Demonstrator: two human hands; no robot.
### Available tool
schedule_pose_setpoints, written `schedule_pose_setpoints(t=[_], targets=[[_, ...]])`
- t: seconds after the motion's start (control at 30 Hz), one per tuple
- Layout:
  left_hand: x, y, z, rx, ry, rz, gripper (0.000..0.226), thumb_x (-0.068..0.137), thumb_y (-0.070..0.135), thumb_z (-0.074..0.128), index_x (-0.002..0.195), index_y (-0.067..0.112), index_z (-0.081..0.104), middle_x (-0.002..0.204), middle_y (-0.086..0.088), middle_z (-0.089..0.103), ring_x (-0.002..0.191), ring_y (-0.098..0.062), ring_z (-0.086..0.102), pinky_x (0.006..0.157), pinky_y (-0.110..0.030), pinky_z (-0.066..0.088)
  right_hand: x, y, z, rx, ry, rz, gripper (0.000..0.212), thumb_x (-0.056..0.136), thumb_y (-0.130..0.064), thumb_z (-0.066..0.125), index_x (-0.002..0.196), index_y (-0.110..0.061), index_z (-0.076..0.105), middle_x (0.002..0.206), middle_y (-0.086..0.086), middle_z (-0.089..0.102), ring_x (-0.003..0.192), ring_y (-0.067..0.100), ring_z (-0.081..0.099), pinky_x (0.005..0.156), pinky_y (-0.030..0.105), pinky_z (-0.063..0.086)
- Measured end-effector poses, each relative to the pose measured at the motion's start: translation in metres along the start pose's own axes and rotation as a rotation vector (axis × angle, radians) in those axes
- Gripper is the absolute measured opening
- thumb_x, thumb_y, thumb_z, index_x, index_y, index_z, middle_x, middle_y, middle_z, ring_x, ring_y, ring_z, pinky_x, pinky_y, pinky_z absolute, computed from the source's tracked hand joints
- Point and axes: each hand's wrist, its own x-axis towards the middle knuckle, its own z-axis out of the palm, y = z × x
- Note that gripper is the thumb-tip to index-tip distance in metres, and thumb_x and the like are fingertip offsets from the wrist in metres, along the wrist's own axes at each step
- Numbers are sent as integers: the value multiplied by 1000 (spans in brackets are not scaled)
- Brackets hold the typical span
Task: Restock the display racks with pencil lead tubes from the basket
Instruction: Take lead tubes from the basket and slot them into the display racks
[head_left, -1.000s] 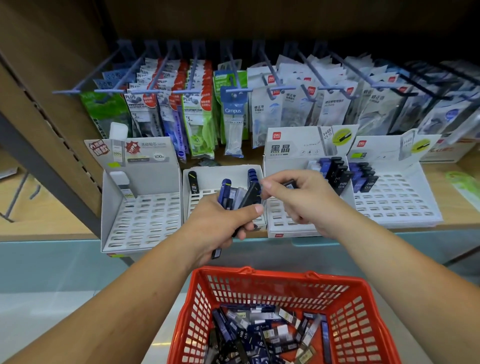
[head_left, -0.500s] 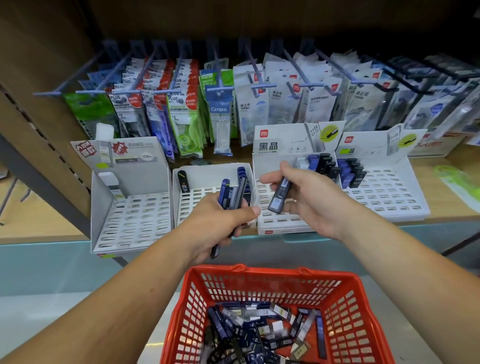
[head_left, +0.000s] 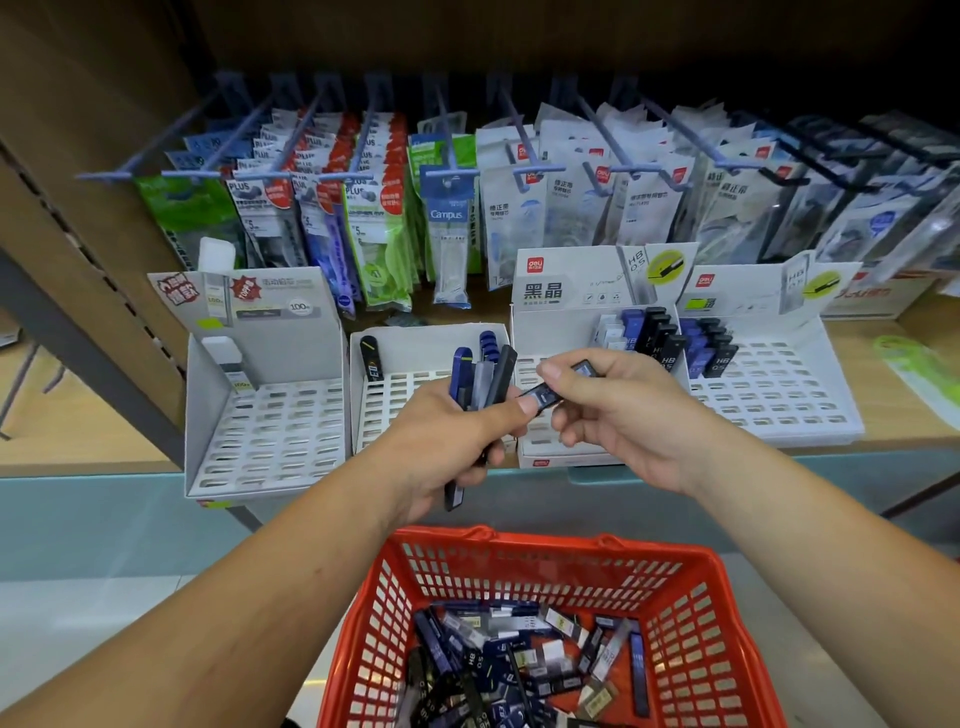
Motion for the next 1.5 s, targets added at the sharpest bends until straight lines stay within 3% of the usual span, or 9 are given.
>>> schedule_pose_setpoints(t=[0.1,0.23,0.37,0.5,0.93,1.03,1.13,1.3,1.5], targets=[[-4,2,0,-26,-70,1,14,94,24,75,101,13,69,81,-8,67,57,-12,49,44,-23,27,-3,-3,5,71,7,-17,18,88,-18,74,102,-7,73,82,14,69,68,20,59,56,29,50],[-8,4,-2,12,-139,-20,15,97,24,72,101,10,66,82,-9,68,56,-12,48,44,-22,24,-3,-4,15,-179,105,-131,14,91,-27,76,102,-19,78,91,8,72,80,18,65,65,32,51],[-14,4,-1,156,-242,-42,15,97,21,72,103,10,65,90,-12,74,57,-14,48,46,-23,25,-8,-10,18,-197,-38,-170,28,79,-19,85,106,-17,79,90,0,75,83,25,72,74,32,60],[-17,3,-4,280,-312,-88,23,94,23,75,104,2,68,95,-22,74,62,-27,43,47,-26,28,-9,-11,24,-319,-137,-219,23,83,-6,82,105,-15,79,98,5,79,90,10,73,80,23,58],[-20,0,-30,341,-336,-130,21,92,25,76,99,7,70,79,-21,69,61,-32,38,47,-27,25,8,-18,41,-201,-1,-296,14,91,2,71,93,-12,75,80,3,75,73,13,69,69,29,59],[-20,-3,-38,413,-286,-195,12,95,20,72,99,13,64,72,0,72,54,-15,46,46,-24,30,14,-22,33,-202,178,-335,12,93,-1,70,95,-13,73,78,5,73,67,15,67,58,29,55],[-17,-7,-51,385,-155,-238,17,95,18,72,105,11,61,82,-6,76,53,-14,45,43,-23,29,17,-14,28,-397,277,-370,16,91,-4,75,90,-19,74,73,1,72,61,12,66,57,26,55],[-14,-11,-61,254,77,-194,19,95,14,72,109,7,62,86,-10,76,51,-13,45,42,-21,28,25,0,26,-550,276,-342,24,80,-2,85,87,-21,71,77,9,71,60,16,70,66,33,62],[-13,-10,-57,108,36,-184,14,95,16,73,103,8,63,90,-12,77,53,-13,44,42,-21,25,30,12,29,-805,214,-386,17,85,-8,82,85,-24,76,74,-15,69,65,-3,63,69,17,51]])
